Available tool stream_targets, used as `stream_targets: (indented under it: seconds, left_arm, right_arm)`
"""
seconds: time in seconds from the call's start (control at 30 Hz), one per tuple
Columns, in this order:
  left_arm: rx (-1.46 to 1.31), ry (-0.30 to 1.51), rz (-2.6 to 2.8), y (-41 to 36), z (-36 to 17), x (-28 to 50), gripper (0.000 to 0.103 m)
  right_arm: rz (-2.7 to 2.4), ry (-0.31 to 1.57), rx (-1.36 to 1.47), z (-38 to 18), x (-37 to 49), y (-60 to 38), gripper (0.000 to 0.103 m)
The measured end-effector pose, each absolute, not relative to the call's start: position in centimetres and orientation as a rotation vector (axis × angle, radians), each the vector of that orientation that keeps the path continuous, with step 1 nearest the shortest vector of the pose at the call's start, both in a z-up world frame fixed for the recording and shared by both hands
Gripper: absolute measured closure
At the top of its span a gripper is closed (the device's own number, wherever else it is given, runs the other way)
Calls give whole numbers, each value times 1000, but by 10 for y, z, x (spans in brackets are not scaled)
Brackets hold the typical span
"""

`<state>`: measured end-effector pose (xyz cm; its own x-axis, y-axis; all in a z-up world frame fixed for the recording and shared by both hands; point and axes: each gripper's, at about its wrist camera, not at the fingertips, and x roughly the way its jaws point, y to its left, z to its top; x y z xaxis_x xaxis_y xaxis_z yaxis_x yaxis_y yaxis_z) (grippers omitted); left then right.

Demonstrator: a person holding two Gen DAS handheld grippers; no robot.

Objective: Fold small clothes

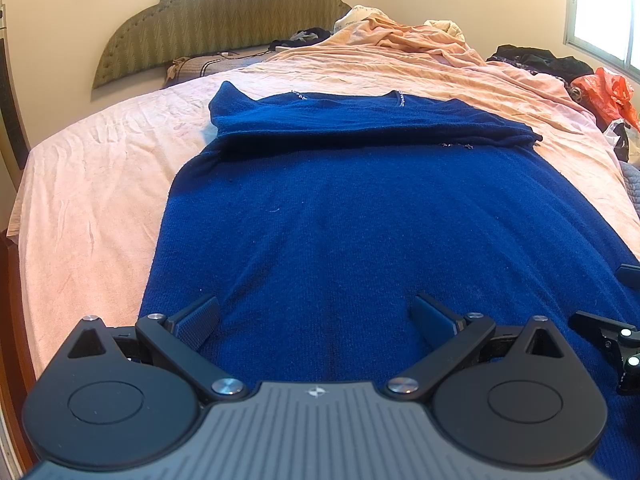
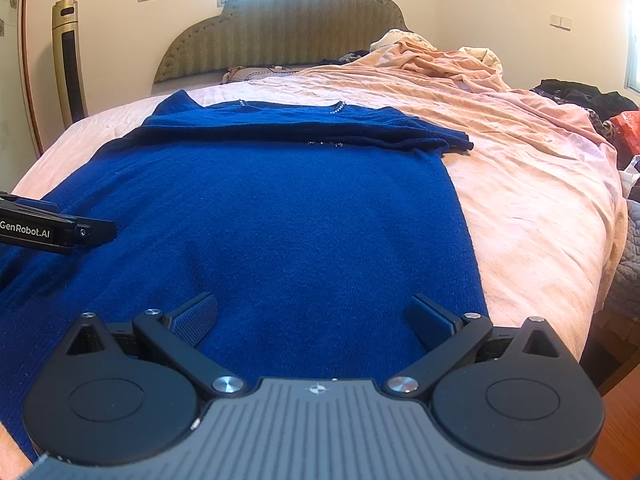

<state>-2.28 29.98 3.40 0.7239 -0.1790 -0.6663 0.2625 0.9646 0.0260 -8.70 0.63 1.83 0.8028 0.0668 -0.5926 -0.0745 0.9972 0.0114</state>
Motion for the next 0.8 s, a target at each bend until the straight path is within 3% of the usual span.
stream_targets:
  seconds: [0.37,0.43,0.63,0.73,0.8]
  left_arm:
    - [121,725,-261,311,38,-75,0]
    - [85,722,-297,323,43,-88,0]
    - [-183,772,-377,378,63,-95,0]
    - [-397,821,-401,407,58,-73,0]
    - [-491,839,-385,420,55,-55,0]
  right_arm:
    - [161,706,-46,29,-120,-1,0]
    - [222,722,-27,38,-130,-11,6]
    - [225,722,431,56,-128,-103,14]
    - [211,732,627,47,-110,-144,25]
    - [219,746,682,40,-95,-158,26]
